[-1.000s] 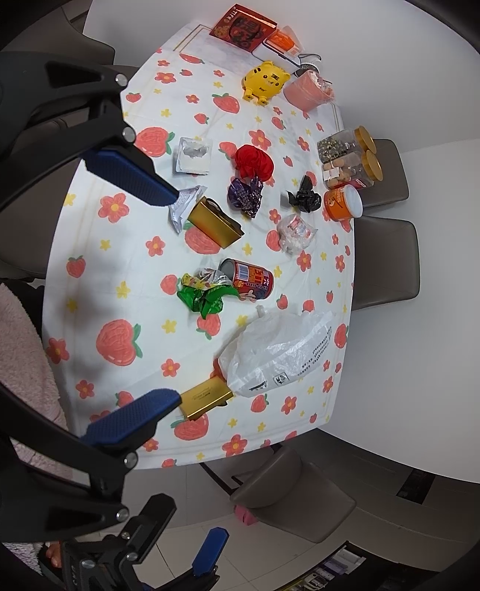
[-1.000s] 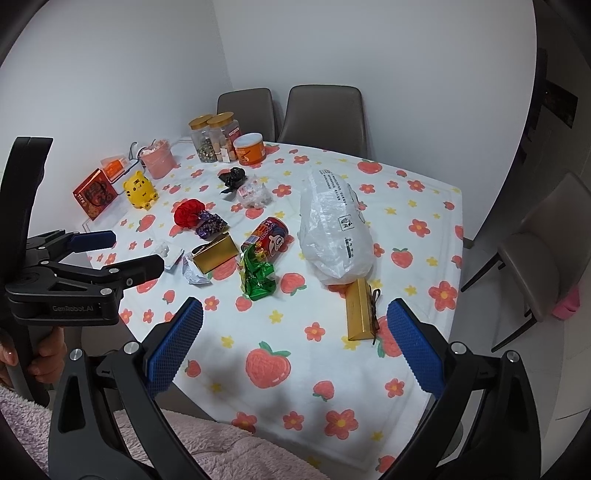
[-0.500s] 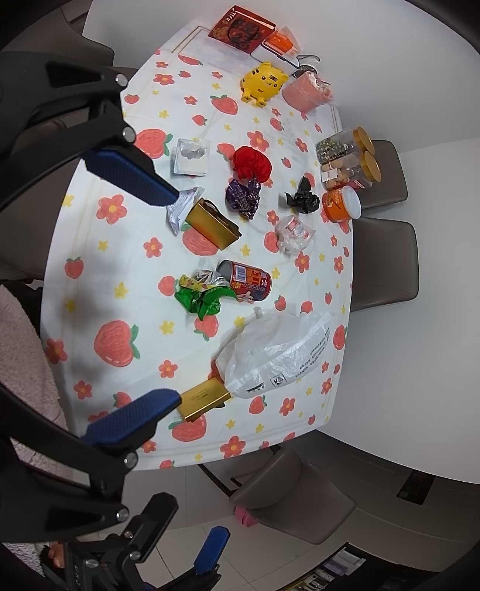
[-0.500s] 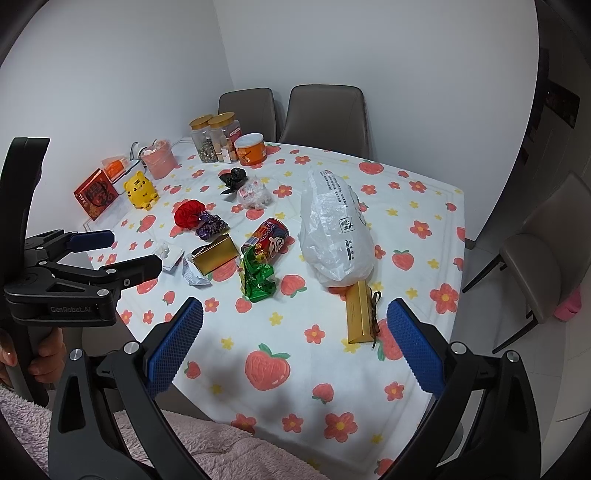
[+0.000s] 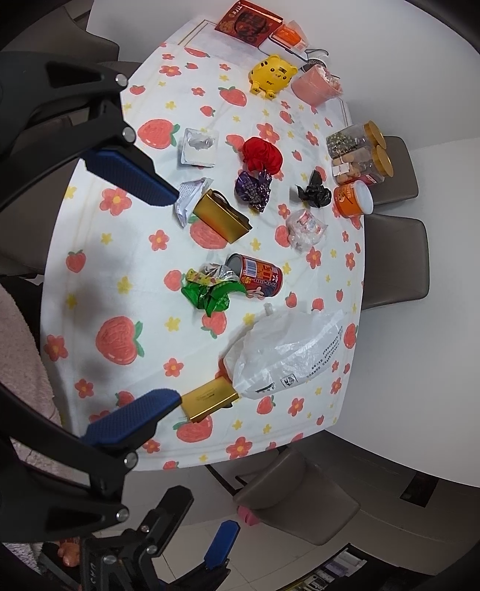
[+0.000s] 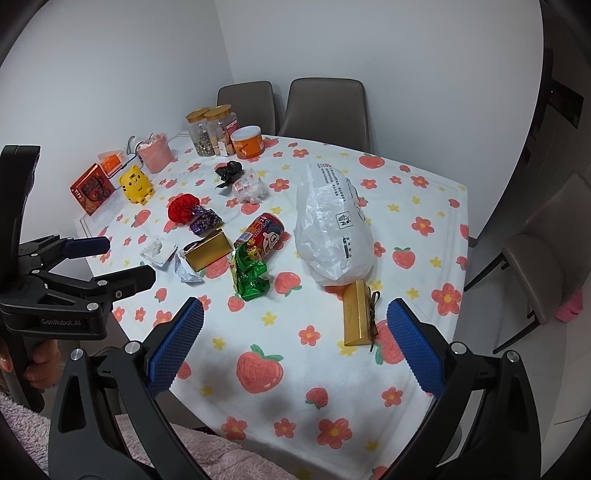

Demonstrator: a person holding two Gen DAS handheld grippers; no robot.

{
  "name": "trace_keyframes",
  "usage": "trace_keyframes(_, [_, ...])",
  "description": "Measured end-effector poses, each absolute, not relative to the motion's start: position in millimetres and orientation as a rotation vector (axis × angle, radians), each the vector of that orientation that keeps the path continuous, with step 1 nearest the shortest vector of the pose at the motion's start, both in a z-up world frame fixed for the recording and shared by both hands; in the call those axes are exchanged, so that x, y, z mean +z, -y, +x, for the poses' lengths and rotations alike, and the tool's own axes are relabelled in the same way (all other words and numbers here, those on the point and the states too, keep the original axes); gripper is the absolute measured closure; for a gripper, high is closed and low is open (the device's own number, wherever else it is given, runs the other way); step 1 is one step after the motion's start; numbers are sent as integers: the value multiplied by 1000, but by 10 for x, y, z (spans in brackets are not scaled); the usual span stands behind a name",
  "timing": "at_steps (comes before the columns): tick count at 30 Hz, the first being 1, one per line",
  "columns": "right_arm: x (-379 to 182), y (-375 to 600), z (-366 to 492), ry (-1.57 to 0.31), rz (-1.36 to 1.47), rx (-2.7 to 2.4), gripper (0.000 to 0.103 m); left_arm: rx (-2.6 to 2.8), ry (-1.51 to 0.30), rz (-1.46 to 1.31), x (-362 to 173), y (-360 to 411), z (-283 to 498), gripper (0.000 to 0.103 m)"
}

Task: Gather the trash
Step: 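Grasp the green snack wrapper with the left tool while the right tool grasps the gold box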

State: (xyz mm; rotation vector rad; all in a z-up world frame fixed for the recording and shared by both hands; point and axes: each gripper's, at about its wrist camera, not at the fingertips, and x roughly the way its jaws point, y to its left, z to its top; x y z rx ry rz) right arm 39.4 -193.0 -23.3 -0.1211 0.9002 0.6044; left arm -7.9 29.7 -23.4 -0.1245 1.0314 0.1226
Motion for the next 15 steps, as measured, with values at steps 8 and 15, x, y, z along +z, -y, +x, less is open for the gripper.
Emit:
trace_keyframes(8, [-549,1907,703,-940,-141,610,7,138,-1084,-131,-655,-263,115,4])
trace_keyframes(15, [-1068,1817,1059,-963,-204,588,7,169,-1092,-133,-1251,-303,410,4])
